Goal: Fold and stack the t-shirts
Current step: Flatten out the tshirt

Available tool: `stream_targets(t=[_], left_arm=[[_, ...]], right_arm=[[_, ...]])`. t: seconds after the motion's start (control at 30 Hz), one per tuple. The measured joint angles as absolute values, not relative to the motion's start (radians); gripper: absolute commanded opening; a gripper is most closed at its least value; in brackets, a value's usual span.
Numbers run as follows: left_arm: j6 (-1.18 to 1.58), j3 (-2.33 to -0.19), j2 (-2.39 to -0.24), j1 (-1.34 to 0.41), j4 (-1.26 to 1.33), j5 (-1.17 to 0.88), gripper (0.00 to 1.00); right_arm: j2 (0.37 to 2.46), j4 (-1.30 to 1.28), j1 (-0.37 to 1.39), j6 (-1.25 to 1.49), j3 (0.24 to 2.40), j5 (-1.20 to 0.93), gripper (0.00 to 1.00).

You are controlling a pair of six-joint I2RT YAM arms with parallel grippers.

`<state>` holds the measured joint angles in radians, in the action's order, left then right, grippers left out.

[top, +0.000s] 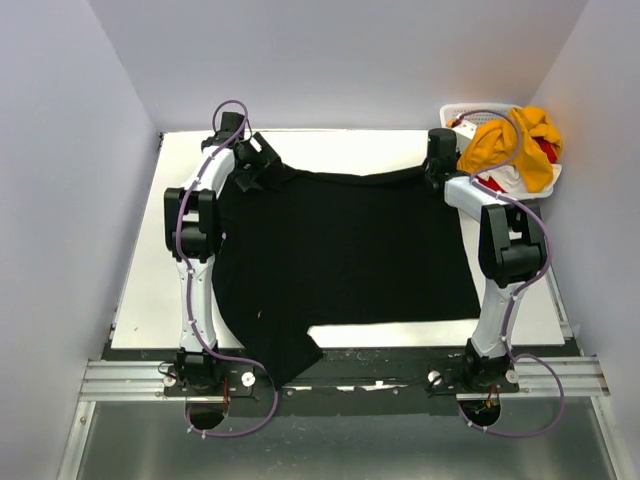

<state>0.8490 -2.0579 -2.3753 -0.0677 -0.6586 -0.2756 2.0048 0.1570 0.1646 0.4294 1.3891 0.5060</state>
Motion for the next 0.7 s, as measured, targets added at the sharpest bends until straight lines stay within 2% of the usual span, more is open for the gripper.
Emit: stream_targets(t=[0.03, 0.1, 0.17, 0.27, 0.4, 0.47, 0.5, 0.53, 0.6, 0.7], left_arm=[[0.86, -2.058, -2.375, -0.068, -0.64, -0.277, 0.97], [0.875, -2.058, -2.376, -0.068, -0.613, -0.285, 0.96], [0.901, -2.071, -2.385, -0.068, -0.575, -0.307, 0.96], [0.934, -2.093, -2.409, -0.068, -0.511, -0.335, 0.95], [0.972, -2.1, -2.434, -0.068, -0.448, -0.358, 0.91], [0.986, -2.109, -2.45, -0.069, -0.422, -0.368, 0.74], [0.992, -2.111, -2.455, -0.07, -0.41, -0.371, 0.69], [0.999, -2.112, -2.46, -0.07, -0.391, -0.378, 0.68], [1.007, -2.115, -2.468, -0.07, -0.363, -0.394, 0.72], [1.014, -2.12, -2.473, -0.071, -0.356, -0.403, 0.86]], right_arm=[[2.011, 0.156, 0.165, 0.425, 1.399, 0.506, 0.06], [2.035, 0.155, 0.165, 0.419, 1.44, 0.506, 0.17], [2.067, 0.155, 0.165, 0.416, 1.488, 0.508, 0.54], [2.111, 0.143, 0.165, 0.414, 1.552, 0.523, 0.75], [2.144, 0.116, 0.165, 0.417, 1.613, 0.531, 0.83], [2.141, 0.115, 0.168, 0.418, 1.615, 0.527, 0.83], [2.137, 0.115, 0.168, 0.418, 1.614, 0.523, 0.83], [2.131, 0.12, 0.168, 0.418, 1.607, 0.515, 0.83], [2.096, 0.137, 0.168, 0.418, 1.555, 0.5, 0.83], [2.032, 0.142, 0.168, 0.423, 1.476, 0.479, 0.84]])
